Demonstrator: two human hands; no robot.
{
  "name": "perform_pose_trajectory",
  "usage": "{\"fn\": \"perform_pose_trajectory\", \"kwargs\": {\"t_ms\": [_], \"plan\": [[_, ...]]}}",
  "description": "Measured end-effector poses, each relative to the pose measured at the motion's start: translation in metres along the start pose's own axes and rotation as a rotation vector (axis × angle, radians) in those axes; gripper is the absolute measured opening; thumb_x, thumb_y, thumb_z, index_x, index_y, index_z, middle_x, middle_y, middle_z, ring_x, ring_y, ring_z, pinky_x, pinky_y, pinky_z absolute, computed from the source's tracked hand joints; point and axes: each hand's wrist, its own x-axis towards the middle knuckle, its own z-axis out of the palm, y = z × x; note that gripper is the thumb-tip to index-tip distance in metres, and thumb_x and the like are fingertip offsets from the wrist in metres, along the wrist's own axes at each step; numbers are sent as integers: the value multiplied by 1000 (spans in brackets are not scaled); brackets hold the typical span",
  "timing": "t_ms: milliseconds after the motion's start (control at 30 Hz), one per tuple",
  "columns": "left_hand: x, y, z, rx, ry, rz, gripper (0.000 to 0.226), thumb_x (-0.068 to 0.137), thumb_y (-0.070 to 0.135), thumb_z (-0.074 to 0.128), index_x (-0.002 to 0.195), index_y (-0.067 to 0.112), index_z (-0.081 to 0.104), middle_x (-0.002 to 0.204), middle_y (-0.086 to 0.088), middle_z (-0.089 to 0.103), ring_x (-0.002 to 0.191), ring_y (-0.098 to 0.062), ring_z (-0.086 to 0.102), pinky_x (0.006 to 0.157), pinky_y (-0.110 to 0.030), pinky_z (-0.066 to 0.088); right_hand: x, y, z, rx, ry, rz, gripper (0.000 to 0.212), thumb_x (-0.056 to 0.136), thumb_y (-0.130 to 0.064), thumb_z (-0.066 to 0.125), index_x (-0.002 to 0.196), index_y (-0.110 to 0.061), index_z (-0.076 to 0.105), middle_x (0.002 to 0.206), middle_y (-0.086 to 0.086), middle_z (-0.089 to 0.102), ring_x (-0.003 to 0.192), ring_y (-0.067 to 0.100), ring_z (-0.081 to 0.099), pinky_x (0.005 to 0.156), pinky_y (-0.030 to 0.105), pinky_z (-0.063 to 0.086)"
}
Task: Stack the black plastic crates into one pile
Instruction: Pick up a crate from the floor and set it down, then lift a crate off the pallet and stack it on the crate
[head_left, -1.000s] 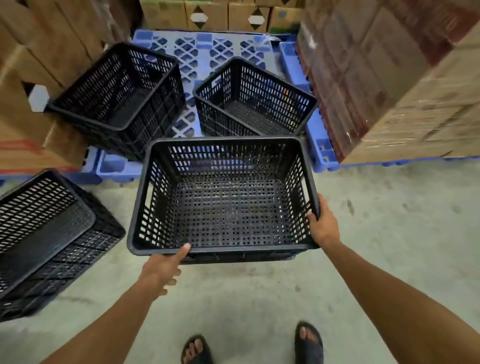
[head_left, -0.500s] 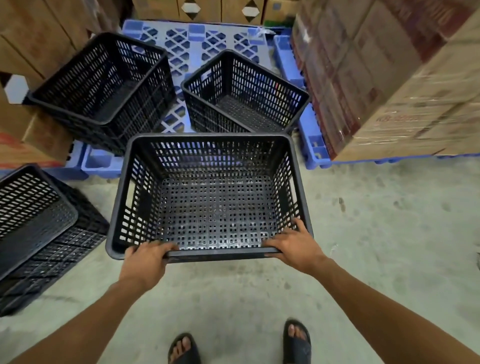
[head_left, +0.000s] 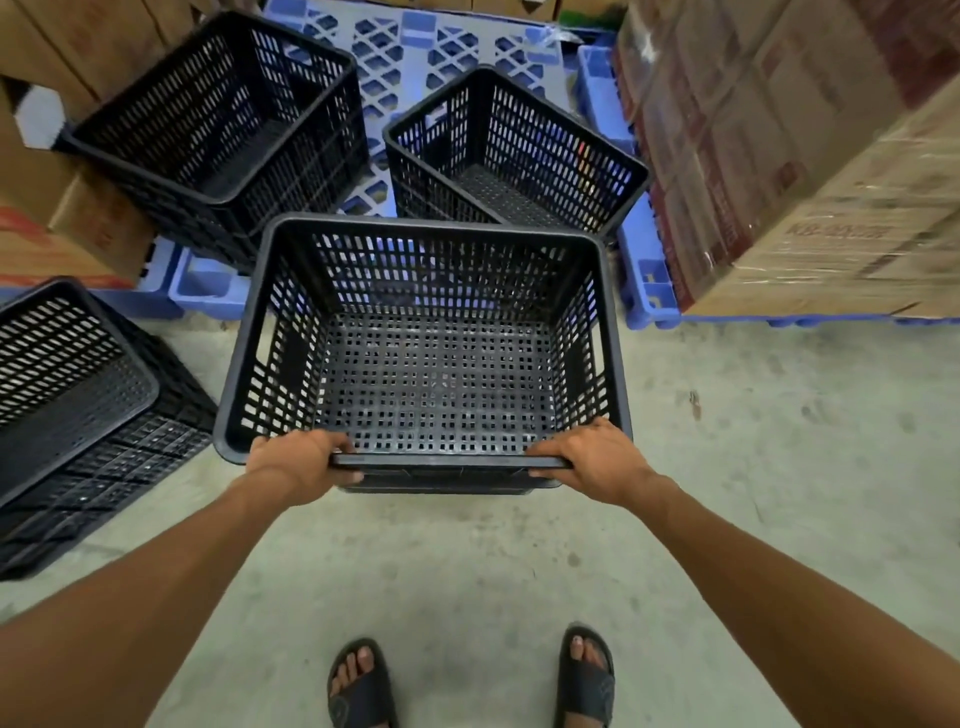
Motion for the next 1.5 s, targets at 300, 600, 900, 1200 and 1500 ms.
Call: {"fn": "perform_pose_trajectory", "kwargs": {"t_ms": [300,600,900,1200,1500], "plan": [[-7,1,1,58,-79,126,22,88,35,60,110,34,58,111,2,67,101,-22,62,87,-34,52,-1,0,-1,132,-116,104,49,79,-74,42,105,-42,68,89,-15,74,80,12,68,70,24,49],[-11,-1,15,-5,-131,121,25,90,23,53,109,36,58,115,-1,64,104,-22,60,94,-37,50,-6,-6,-2,150,-190,116,38,84,-65,54,110,-41,68,98,-16,75,89,9,68,81,27,49],[-25,5,25,-11,32,21,24,91,33,53,113,42,59,105,3,67,95,-21,65,75,-31,47,-9,-21,-12,141,-270,199,40,85,-61,58,116,-37,68,99,-11,75,90,11,68,87,28,51],[-29,8,-18,-85,-179,178,82,70,79,55,140,41,37,141,3,54,127,-21,53,107,-46,41,-1,-28,-47,579,-381,383,72,79,-71,57,136,-29,53,126,2,65,109,15,61,99,33,49],[22,56,-119,-611,-66,304,48,90,51,56,130,25,55,134,1,59,116,-14,56,103,-30,42,44,16,-130,687,42,443,58,90,-48,60,141,-24,47,109,1,66,99,15,61,92,32,48]]}}
